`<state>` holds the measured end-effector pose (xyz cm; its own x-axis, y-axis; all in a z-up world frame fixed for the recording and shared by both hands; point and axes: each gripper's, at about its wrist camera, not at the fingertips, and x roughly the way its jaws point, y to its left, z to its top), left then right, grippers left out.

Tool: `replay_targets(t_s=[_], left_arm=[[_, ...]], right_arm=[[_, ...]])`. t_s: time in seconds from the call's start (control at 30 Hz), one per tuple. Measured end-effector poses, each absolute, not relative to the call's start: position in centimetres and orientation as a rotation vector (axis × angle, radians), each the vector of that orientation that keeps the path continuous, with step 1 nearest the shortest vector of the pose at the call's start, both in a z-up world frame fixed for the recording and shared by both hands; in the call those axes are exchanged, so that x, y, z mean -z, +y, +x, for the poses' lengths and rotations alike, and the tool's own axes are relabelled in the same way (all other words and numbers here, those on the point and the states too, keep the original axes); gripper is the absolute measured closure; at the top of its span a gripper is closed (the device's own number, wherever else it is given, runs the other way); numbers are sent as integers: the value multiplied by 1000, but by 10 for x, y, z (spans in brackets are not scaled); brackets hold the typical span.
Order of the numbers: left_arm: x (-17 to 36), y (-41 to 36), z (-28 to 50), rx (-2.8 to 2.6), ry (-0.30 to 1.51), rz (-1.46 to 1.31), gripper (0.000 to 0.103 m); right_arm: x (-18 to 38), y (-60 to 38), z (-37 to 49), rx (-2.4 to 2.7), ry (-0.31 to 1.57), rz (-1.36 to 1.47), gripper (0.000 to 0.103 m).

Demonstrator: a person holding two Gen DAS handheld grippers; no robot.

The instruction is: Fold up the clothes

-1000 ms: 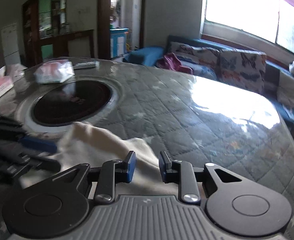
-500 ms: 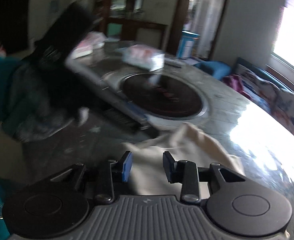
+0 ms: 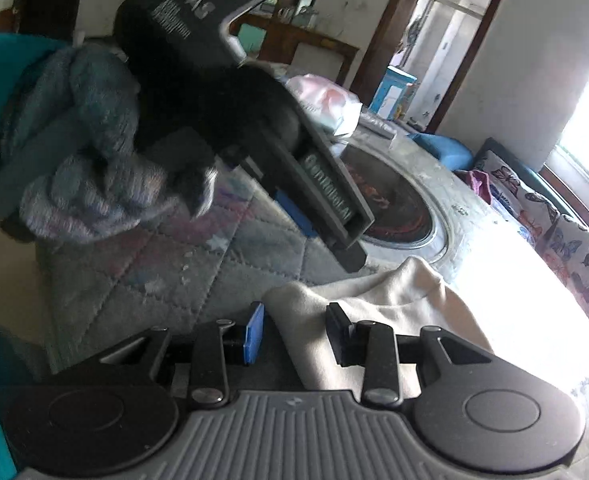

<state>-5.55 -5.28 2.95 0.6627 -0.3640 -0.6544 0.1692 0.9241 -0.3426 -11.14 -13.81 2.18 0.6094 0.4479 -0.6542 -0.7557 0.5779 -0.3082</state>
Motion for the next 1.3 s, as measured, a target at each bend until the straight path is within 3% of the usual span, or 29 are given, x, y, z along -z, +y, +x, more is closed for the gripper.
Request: replay_targets(t_s=[0.23,0.4,0.47,1.03,1.13,1.2,1.3], left_arm=[[-30,-54,-53,320,820,-318,54],[-29,-58,-48,328,844,-382,53],[-27,-58,-45,331,864,-423,52],[-10,-62,-23,354,984,-767,52],[-6,-63,-23,362,986,-807,54],[-1,-63,-23,364,999,-833,71],[6,-62,-22,364,1014,-861,83]], right_arm=[[-15,-134,-102,-756,574,-601,69],[-19,-143,-97,-745,576,-544,93],[-24,-149,-95,-746,582,-493,97],[-69,-205,-92,-764,543,-213,99],[-71,-209,-95,-773,534,-202,99],[-70,-210,-98,-784,536,-198,99],[-67,-210,-101,-799,551,-193,99]])
